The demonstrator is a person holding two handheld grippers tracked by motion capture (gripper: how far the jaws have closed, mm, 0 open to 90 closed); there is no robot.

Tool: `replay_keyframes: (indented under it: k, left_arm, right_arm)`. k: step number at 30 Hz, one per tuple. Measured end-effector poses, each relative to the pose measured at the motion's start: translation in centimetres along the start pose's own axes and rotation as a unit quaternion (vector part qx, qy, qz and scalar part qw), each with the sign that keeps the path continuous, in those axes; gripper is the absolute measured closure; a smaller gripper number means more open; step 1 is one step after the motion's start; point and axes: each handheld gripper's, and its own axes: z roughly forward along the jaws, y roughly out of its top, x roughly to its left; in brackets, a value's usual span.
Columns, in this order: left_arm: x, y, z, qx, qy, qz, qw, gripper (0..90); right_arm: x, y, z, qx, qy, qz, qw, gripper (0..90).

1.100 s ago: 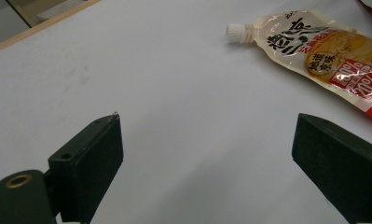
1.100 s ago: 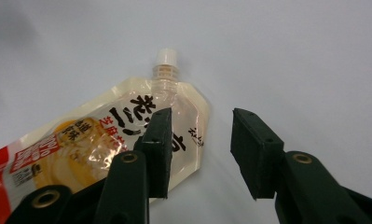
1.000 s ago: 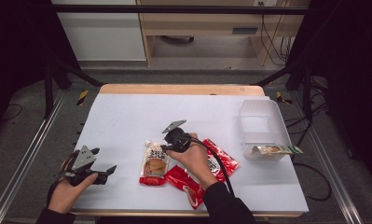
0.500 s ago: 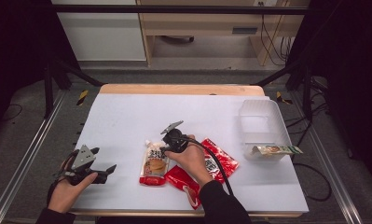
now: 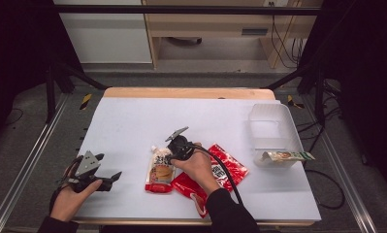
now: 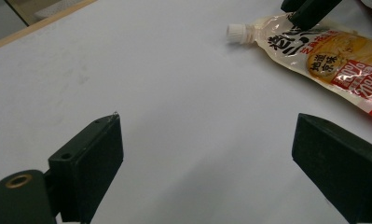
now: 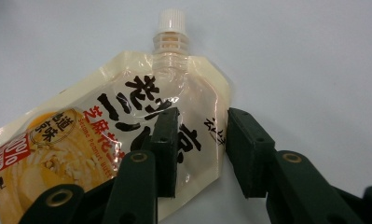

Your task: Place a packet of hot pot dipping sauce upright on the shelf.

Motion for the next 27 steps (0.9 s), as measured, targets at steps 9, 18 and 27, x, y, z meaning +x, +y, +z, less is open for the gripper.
replay_keyframes:
  k: [9,18,27]
  left_arm:
    - [0.0,0.0,0.1,0.002,-0.001,0.002,1.0,8.7]
    - [0.0,0.0,0.0,0.003,-0.001,0.002,1.0,8.7]
    - [-0.1,0.2,0.2,-0.001,-0.012,-0.005,0.9999,9.3]
  right_arm:
    - [0.5,0.0,-0.2,0.002,-0.007,-0.016,0.9998,81.3]
    - [1.1,0.5,-0.5,0.008,-0.01,-0.044,0.9989,88.7]
    - [1.6,1.2,-2.0,-0.015,-0.008,-0.062,0.9979,89.3]
